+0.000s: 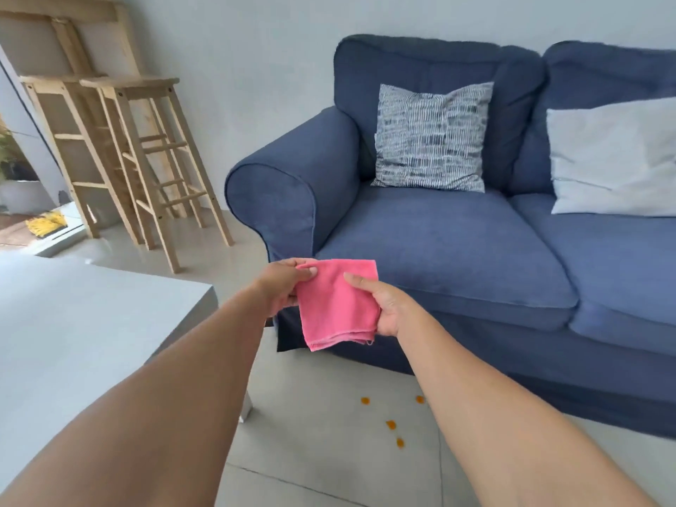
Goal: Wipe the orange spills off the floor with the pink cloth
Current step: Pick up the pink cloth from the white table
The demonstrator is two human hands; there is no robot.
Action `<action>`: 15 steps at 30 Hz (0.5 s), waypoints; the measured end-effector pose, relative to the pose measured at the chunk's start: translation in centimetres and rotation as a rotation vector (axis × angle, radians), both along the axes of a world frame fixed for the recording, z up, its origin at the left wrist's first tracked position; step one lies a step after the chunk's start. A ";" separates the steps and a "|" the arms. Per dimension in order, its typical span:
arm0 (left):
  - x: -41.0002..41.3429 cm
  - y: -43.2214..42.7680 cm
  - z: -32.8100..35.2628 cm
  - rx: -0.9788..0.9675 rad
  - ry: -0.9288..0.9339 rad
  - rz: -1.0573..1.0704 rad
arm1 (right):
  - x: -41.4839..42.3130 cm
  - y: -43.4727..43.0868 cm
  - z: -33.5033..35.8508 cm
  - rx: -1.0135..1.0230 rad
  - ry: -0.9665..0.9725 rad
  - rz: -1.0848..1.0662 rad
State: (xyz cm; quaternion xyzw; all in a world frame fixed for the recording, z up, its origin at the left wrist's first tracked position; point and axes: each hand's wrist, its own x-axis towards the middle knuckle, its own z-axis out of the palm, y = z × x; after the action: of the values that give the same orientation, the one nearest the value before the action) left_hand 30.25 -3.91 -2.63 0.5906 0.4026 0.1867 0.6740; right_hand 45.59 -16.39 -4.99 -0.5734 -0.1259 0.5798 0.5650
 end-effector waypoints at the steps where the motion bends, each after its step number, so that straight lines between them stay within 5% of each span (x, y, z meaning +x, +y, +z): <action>1: 1.7 -0.7 -0.8 -0.010 -0.004 -0.027 | 1.4 -1.1 -0.8 -0.004 0.000 -0.022; 15: 15.8 -8.8 -14.6 -0.129 0.078 -0.086 | 12.3 -12.4 -12.9 -0.144 0.040 -0.233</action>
State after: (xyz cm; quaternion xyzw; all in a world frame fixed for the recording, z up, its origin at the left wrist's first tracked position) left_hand 46.03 -12.73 -17.23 0.5695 0.4141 0.1077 0.7019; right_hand 57.89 -28.75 -17.88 -0.6115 -0.0050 0.5292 0.5883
